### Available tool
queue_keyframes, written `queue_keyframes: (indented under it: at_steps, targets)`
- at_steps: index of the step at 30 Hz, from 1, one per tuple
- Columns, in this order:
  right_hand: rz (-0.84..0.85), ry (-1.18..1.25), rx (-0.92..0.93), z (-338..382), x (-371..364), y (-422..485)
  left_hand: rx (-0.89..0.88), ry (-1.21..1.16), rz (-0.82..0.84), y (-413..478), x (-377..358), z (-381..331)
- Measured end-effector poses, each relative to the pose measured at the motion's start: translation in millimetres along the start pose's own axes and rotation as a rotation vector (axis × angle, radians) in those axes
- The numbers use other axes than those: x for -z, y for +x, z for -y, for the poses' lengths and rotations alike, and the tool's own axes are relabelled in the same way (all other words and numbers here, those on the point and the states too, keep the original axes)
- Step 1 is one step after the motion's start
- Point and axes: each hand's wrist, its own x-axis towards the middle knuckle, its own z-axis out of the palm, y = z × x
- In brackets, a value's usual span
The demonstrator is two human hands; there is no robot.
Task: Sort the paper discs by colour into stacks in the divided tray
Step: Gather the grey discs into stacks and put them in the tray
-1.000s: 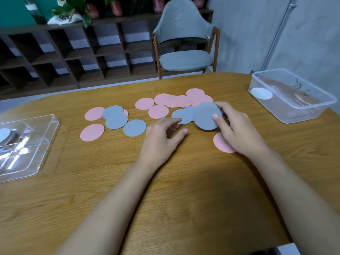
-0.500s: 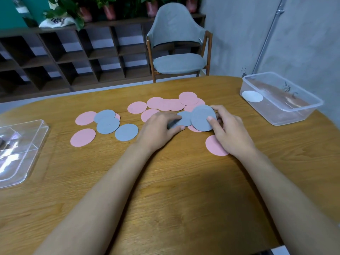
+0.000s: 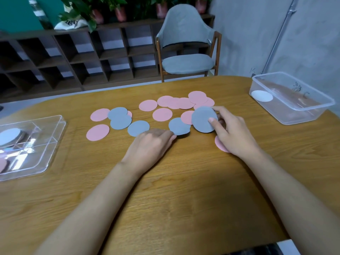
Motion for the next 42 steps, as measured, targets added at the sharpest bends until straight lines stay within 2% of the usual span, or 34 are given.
queue_keyframes:
  at_steps: [3,6,9,13,16,26,30,35,39,42]
  targets:
    - [-0.019,0.020,0.016,7,-5,0,0.031,0.033,-0.134,-3,5,-5]
    - [-0.039,0.034,0.021,9,-8,1,0.167,-0.221,-0.197,1,5,-15]
    - [-0.030,0.127,-0.011,6,-9,4,0.347,-0.474,-0.189,14,1,-23]
    - [0.022,0.123,-0.019,3,-11,5,0.500,-0.589,-0.150,35,-11,-24]
    - [0.042,0.116,-0.021,5,-13,5,0.541,-0.692,-0.163,43,-15,-25]
    - [0.201,0.058,0.031,17,-12,-1,0.512,-0.632,-0.194,41,-18,-25]
    - [0.144,-0.085,0.079,14,-14,1,0.420,-0.530,-0.187,39,-18,-19]
    - [0.019,-0.074,0.051,6,-9,3,0.360,-0.332,0.027,33,-18,-6]
    - [0.023,-0.066,0.034,6,-8,2,0.318,-0.259,0.050,32,-15,-4]
    - [0.025,-0.059,0.007,6,-7,2,0.224,-0.157,0.047,30,-13,-1]
